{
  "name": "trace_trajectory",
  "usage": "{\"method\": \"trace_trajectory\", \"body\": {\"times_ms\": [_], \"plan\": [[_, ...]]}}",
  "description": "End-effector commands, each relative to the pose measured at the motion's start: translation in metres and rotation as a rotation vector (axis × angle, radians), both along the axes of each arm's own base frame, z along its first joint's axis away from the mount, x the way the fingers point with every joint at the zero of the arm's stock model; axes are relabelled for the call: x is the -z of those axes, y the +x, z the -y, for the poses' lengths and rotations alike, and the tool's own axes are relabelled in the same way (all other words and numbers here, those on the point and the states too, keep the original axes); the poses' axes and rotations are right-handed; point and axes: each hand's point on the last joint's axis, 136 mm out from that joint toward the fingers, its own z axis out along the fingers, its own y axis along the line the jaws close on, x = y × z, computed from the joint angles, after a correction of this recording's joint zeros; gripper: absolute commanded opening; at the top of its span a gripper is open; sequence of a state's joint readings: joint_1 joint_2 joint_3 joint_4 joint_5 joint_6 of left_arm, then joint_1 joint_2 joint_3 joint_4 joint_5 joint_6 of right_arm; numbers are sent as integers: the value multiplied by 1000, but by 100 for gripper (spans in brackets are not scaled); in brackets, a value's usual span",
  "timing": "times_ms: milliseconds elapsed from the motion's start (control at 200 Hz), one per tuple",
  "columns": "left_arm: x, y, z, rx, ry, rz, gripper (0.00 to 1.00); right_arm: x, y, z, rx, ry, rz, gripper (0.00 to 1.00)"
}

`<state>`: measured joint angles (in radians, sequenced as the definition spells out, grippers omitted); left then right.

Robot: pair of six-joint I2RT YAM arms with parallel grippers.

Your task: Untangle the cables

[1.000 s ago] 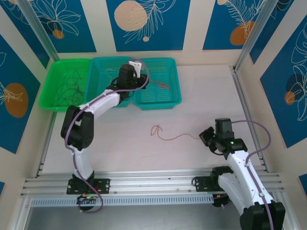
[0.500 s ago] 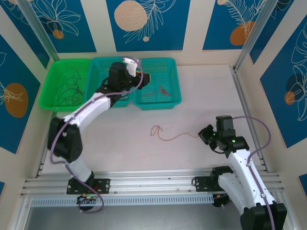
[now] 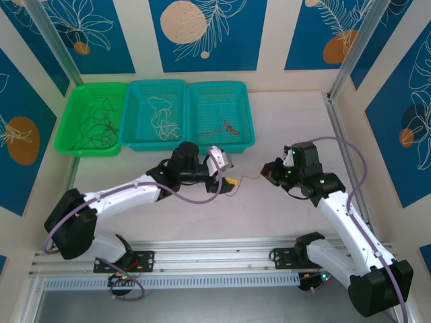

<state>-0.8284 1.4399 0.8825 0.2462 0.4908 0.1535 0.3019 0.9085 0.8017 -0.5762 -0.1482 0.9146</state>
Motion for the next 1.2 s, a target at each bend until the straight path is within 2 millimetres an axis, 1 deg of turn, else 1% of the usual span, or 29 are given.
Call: {"method": "trace_trajectory", "body": {"times_ms": [0, 85, 170, 300, 415, 465, 515, 615, 665, 720, 800, 915, 1010, 1055, 1130, 1195], "plan": [[-8, 8, 16, 10, -67, 119, 72, -35, -1, -24, -107, 32, 96, 0], [7, 15, 23, 4, -70, 112, 77, -48, -5, -34, -144, 33, 126, 0], [22, 21, 31, 9, -51, 79, 77, -58, -8, -37, -153, 33, 142, 0], [48, 31, 36, -29, -19, 30, 69, -71, -9, -32, -118, 34, 171, 0], [63, 33, 31, -70, -5, -12, 61, -81, -10, -17, -58, 4, 208, 0], [69, 35, 27, -94, 3, -37, 54, -83, -9, -10, -27, -15, 220, 0], [72, 36, 23, -111, 5, -61, 45, -83, -9, -3, -2, -33, 227, 0], [73, 38, 15, -152, 0, -95, 21, -76, -7, 5, 23, -56, 211, 0], [68, 42, 10, -179, -13, -114, 9, -70, -7, 6, 24, -60, 196, 0], [57, 47, 6, -201, -48, -148, 0, -61, -6, 5, 15, -66, 182, 0], [32, 55, -1, -241, -112, -187, 0, -42, -6, 5, 8, -93, 144, 0], [-11, 65, -10, -296, -167, -167, 0, -4, -7, 10, 30, -141, 57, 0], [-47, 68, -13, -306, -195, -114, 0, 26, -10, 8, 31, -142, -12, 5], [-62, 68, -14, -304, -201, -93, 0, 37, -12, 5, 21, -136, -43, 8], [-83, 69, -13, -300, -209, -65, 0, 46, -14, -1, 0, -130, -73, 14], [-102, 72, -13, -302, -212, -32, 0, 43, -12, -3, -5, -131, -69, 21]]}}
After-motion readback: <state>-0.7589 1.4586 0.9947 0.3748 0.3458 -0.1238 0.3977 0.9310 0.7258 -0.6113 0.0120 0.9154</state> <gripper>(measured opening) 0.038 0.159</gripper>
